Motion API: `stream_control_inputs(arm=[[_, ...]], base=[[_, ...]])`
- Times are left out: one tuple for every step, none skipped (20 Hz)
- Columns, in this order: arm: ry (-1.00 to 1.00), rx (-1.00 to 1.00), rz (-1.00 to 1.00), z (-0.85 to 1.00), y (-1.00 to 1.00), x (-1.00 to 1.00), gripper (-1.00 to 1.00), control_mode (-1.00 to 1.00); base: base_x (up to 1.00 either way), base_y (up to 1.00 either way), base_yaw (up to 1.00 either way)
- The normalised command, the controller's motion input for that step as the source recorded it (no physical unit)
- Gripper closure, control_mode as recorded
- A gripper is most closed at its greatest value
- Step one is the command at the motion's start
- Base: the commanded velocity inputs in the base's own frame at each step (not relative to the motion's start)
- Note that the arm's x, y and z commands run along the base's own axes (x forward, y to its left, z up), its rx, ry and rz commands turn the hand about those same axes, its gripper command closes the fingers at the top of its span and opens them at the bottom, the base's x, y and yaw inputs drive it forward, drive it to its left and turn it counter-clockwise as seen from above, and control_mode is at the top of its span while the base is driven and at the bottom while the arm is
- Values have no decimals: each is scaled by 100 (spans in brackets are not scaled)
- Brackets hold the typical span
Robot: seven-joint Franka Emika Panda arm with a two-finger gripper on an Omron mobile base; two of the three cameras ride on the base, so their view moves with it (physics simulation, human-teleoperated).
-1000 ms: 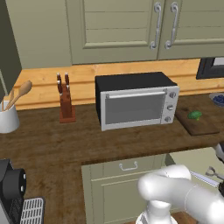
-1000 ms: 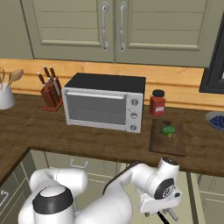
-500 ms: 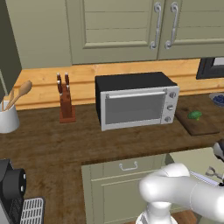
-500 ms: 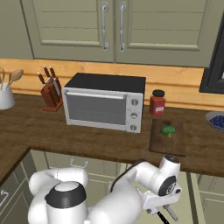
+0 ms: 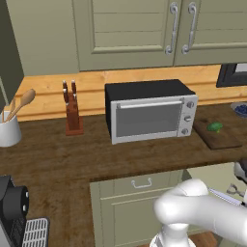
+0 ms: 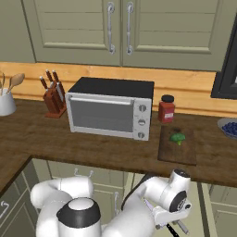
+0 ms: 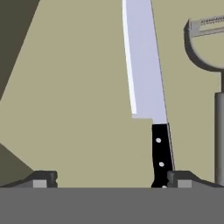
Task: Place the appropriate cutting tool for cutting the broccoli skin on the cutting board.
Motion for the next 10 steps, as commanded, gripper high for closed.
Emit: stream_control_inputs(arm=[[0, 0, 3, -29, -7, 6, -100, -100], [0, 0, 3, -27, -7, 6, -100, -100], [0, 0, 3, -28, -6, 8, -100, -100], [0, 0, 3, -28, -8, 9, -100, -100], [0, 0, 3, -29, -11, 10, -100, -100], [0, 0, 3, -27, -11, 13, -100, -100], [0, 0, 3, -27, -9, 14, -100, -100], [0, 0, 3, -26, -8, 14, -100, -100], [0, 0, 4, -23, -12, 17, -100, -100], [0, 0, 4, -23, -13, 16, -100, -100]], base=[[0, 0, 0], [0, 0, 0], [0, 0, 0], [0, 0, 0], [0, 0, 0], [0, 0, 0], [0, 0, 0], [0, 0, 0], [0, 0, 0], [0, 0, 0]])
